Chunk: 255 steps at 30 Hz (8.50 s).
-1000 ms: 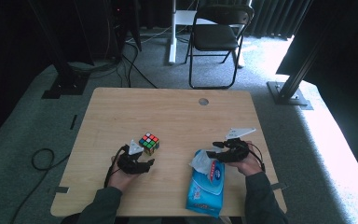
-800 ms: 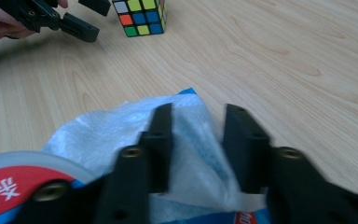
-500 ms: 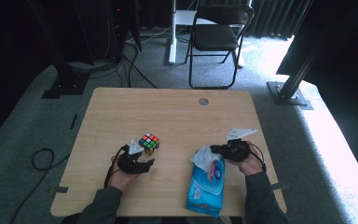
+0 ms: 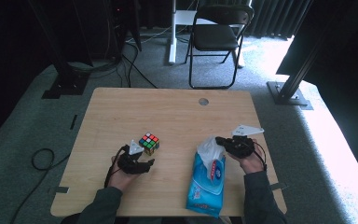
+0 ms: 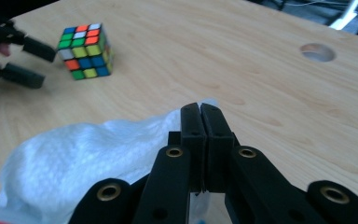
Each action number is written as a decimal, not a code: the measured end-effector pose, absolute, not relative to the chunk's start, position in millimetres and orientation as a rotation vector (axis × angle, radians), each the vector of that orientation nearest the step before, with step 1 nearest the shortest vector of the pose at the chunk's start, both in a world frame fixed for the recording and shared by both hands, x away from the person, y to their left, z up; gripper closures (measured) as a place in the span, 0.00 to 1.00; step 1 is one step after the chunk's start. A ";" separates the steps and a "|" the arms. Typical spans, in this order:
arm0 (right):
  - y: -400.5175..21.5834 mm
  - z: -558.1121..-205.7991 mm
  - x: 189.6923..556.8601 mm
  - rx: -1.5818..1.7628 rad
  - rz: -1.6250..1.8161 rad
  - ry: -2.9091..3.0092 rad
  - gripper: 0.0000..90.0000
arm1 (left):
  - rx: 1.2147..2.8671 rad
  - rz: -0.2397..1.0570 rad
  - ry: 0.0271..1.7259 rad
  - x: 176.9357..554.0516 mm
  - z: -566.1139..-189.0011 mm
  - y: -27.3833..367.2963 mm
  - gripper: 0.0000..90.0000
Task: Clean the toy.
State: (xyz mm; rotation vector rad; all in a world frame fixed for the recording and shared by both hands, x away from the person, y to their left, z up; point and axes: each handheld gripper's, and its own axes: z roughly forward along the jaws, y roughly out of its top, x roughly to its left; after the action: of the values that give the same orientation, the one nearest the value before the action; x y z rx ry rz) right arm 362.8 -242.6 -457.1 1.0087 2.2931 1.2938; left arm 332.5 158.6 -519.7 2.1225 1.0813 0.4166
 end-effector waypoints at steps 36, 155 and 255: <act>-229.5 -470.0 366.0 0.897 1.362 2.562 0.53 | 2.126 0.422 1.080 332.6 -519.8 158.4 0.39; -138.3 -459.4 422.8 0.799 1.538 2.510 0.94 | 2.110 0.473 0.964 377.4 -519.3 126.5 0.38; -93.0 -461.1 435.8 0.743 1.312 2.640 0.93 | 2.143 0.478 0.785 367.4 -499.9 96.6 0.38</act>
State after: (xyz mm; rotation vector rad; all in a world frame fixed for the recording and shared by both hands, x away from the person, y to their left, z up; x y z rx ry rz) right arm 435.8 -93.0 -461.1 0.7426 2.6401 1.3120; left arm 367.4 96.6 -499.9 2.1429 0.7855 0.4775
